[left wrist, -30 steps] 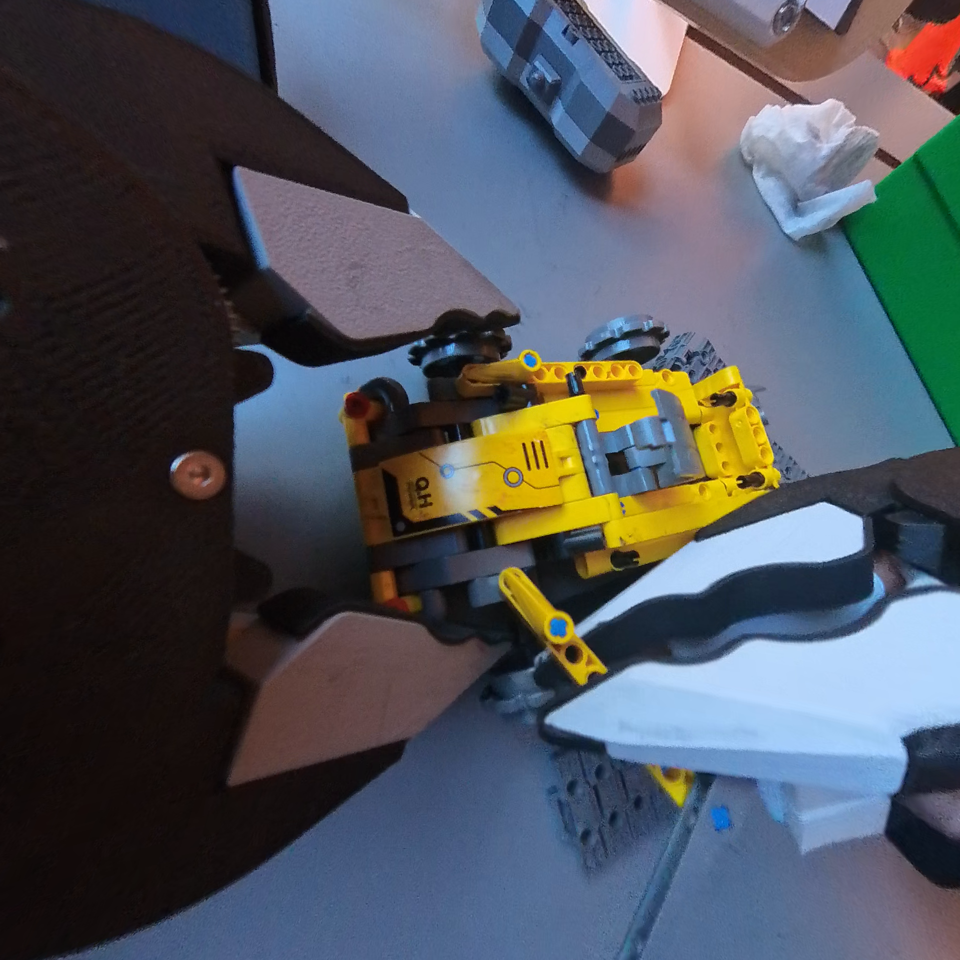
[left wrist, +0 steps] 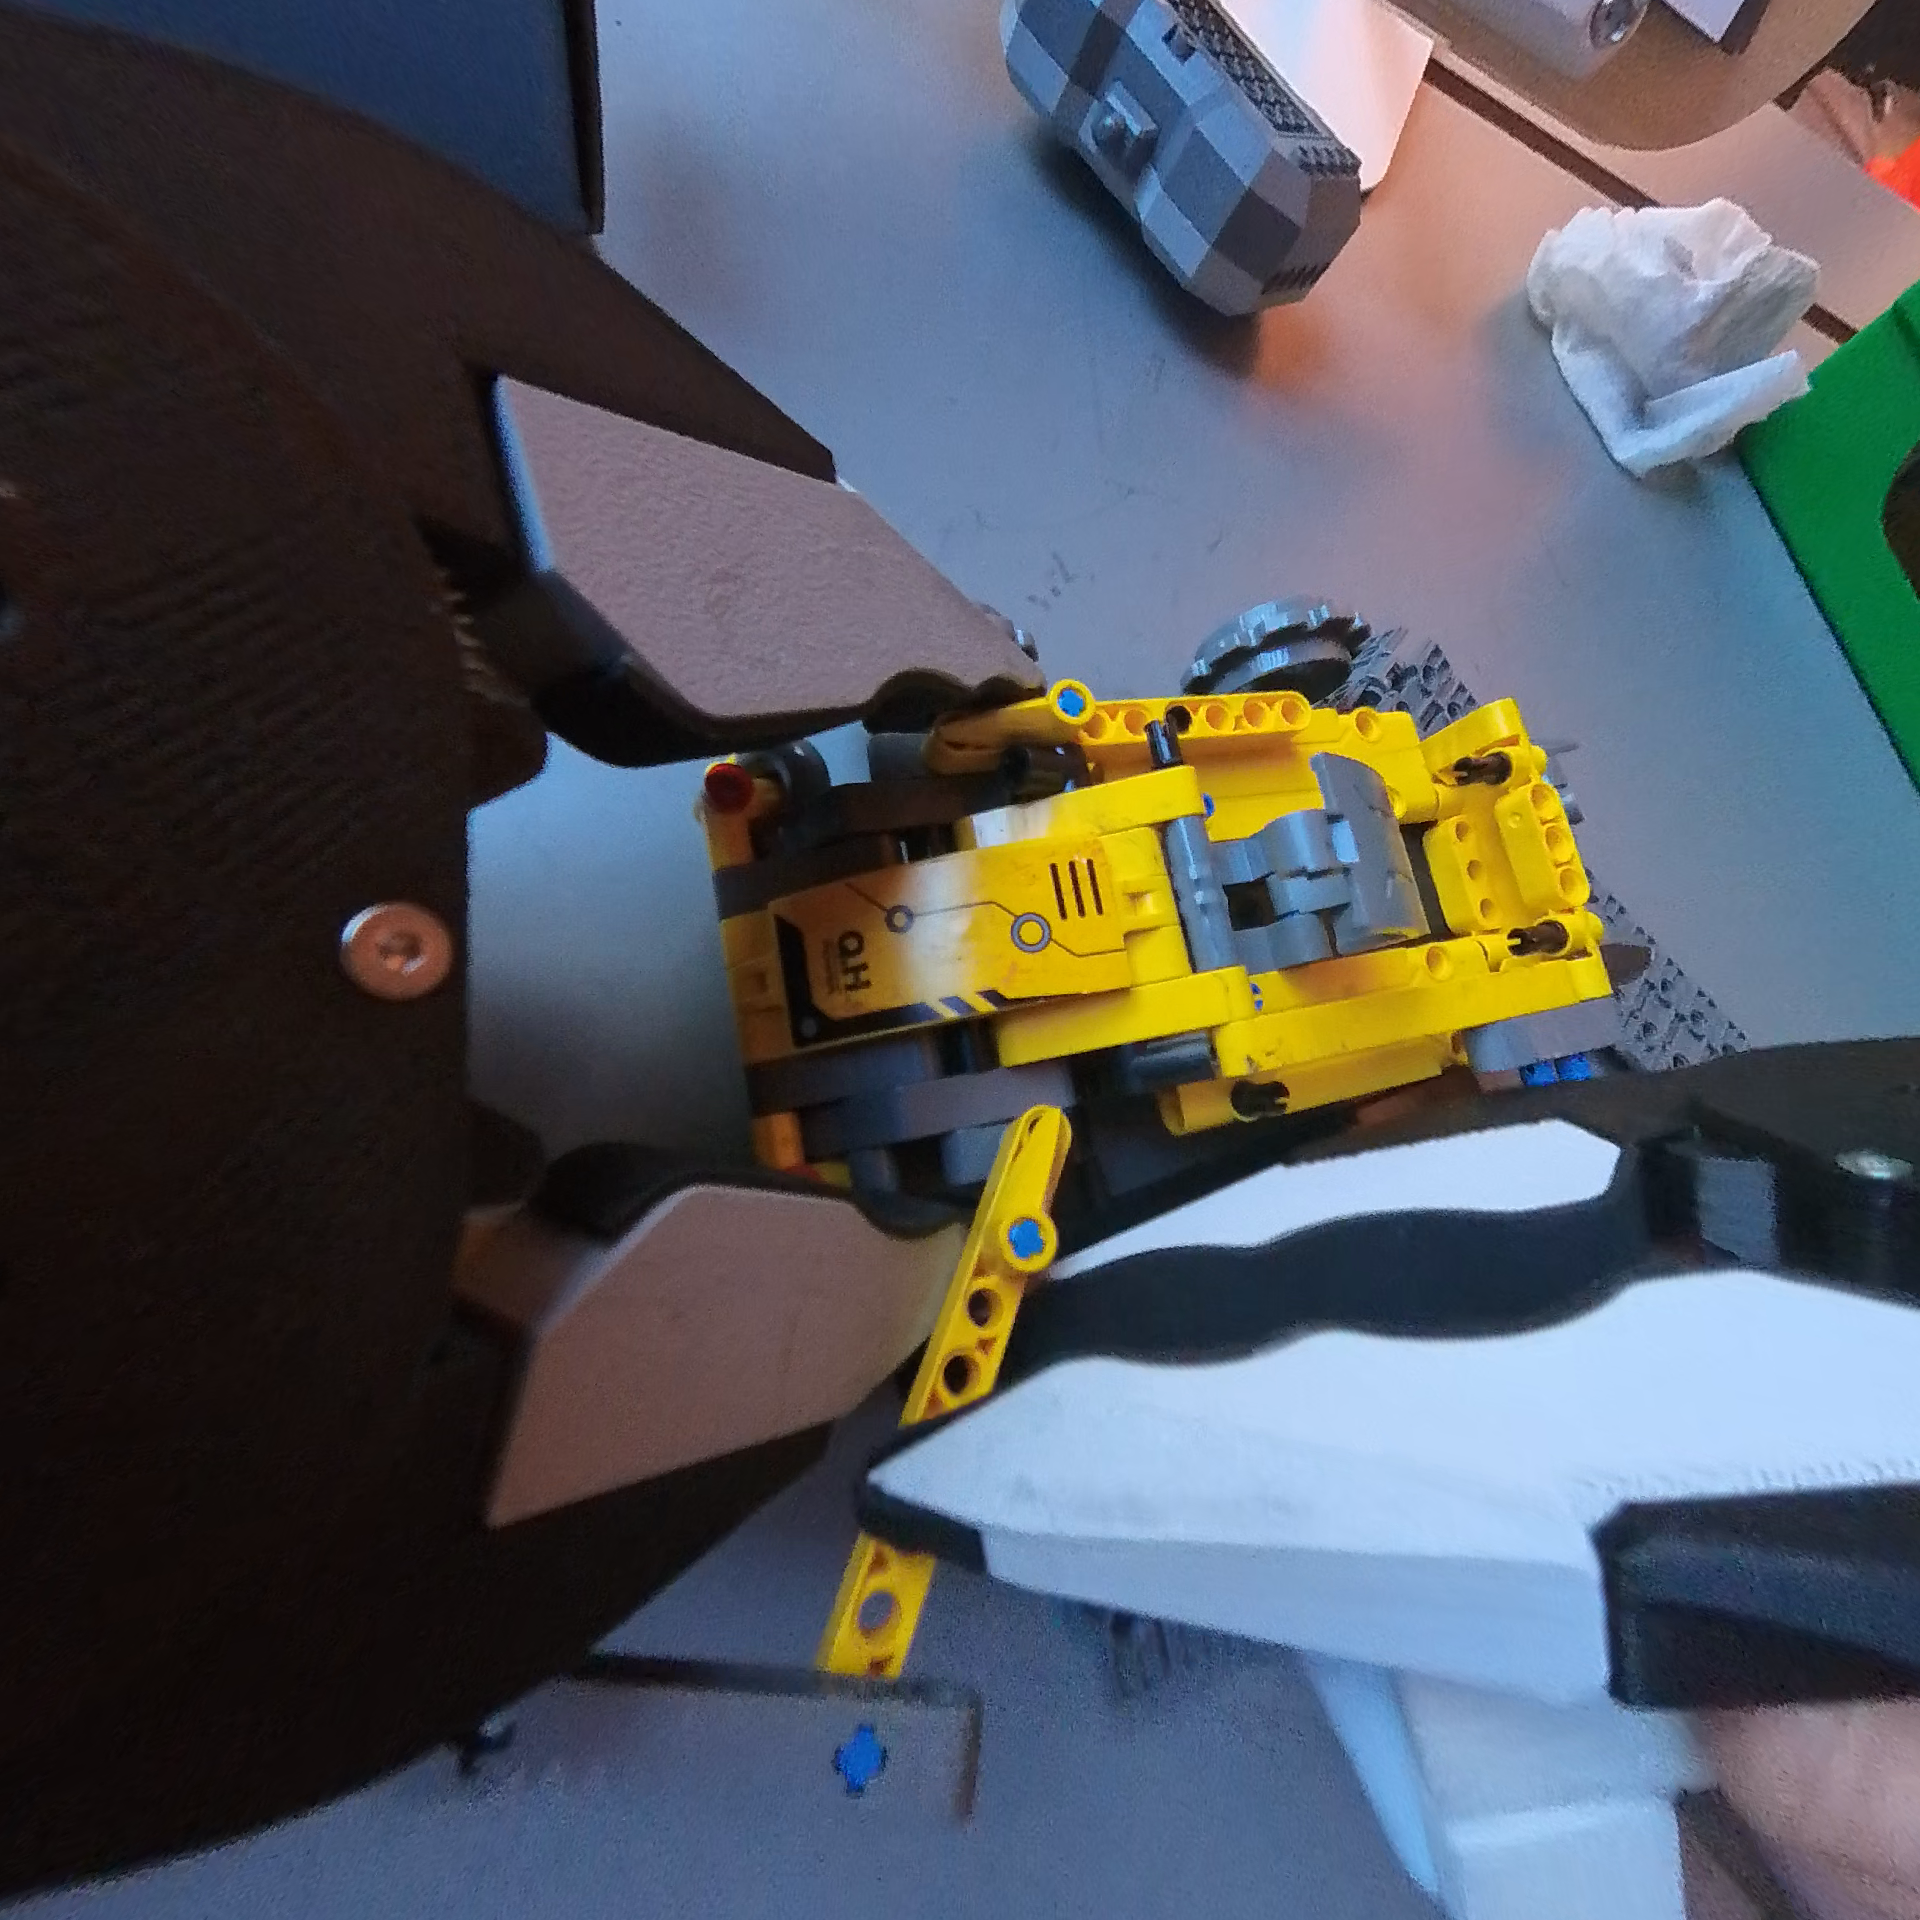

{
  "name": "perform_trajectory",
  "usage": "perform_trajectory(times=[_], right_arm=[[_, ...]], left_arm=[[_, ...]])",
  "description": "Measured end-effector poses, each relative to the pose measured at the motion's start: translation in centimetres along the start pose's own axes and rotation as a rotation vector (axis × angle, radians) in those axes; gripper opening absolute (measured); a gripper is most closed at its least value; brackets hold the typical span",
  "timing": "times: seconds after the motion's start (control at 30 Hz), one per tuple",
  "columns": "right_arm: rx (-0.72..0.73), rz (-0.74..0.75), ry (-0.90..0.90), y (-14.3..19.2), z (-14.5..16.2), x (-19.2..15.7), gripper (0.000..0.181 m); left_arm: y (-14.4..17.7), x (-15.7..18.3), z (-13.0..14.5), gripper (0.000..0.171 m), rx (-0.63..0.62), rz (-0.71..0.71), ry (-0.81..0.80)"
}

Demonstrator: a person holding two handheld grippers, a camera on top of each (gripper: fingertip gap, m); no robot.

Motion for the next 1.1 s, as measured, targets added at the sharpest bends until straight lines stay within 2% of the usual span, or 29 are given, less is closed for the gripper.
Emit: perform_trajectory(times=[0.1,0.2,0.23,0.4,0.47,0.5,0.6,0.67,0.73,0.83,0.9,1.0,1.1], right_arm=[[0.014,0.015,-0.072,0.1,0.1,0.1,0.015],[0.062,-0.076,-0.19,0.4,0.2,0.3,0.018],[0.07,-0.06,-0.199,0.4,0.1,0.5,0.012],[0.077,-0.06,-0.252,0.1,-0.1,0.4,0.009],[0.073,-0.061,-0.187,-0.2,-0.1,0.3,0.007],[0.091,-0.1,-0.114,-0.5,-0.1,0.0,0.002],[0.223,-0.318,0.042,-2.3,0.6,-1.6,0.004],[0.255,-0.345,0.133,-3.2,0.9,-2.0,0.004],[0.338,-0.382,0.136,-2.4,0.8,-1.9,0.005],[0.489,-0.503,0.187,1.5,0.7,-3.6,0.005],[0.53,-0.383,0.32,4.5,1.0,-4.7,0.005],[0.62,-0.111,0.552,9.9,1.5,-6.6,0.005],[0.708,0.208,0.701,14.7,2.6,-7.2,0.005]], left_arm=[[0.0,0.0,0.0,0.091,-0.003,-0.015,0.009],[0.1,-0.1,-0.1,0.09,0.01,-0.002,0.052],[0.1,-0.2,-0.1,0.089,0.005,-0.01,0.064],[0.4,-0.1,0.1,0.085,-0.014,-0.079,0.097],[0.4,0.0,0.3,0.085,-0.023,-0.092,0.077],[0.4,-0.2,0.3,0.084,-0.022,-0.089,0.082],[0.4,-0.2,0.4,0.085,-0.01,-0.055,0.08],[0.4,-0.2,0.4,0.085,-0.012,-0.066,0.071],[0.4,-0.6,0.5,0.086,-0.017,-0.091,0.093],[0.5,-0.6,0.5,0.086,-0.022,-0.12,0.084],[0.6,-1.2,0.7,0.086,-0.032,-0.155,0.108],[1.3,-2.6,1.5,0.086,-0.04,-0.197,0.167],[2.0,-3.0,1.9,0.088,-0.015,-0.162,0.219]])
Point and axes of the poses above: each gripper's, where its closed fingertips meet, y back along the fingers, z out of its underside, x = y × z across the jaws, the point moved 8 cm from there along y, back along the fingers, and after that the axes turned 3 degrees about y, right-handed, at the moved point
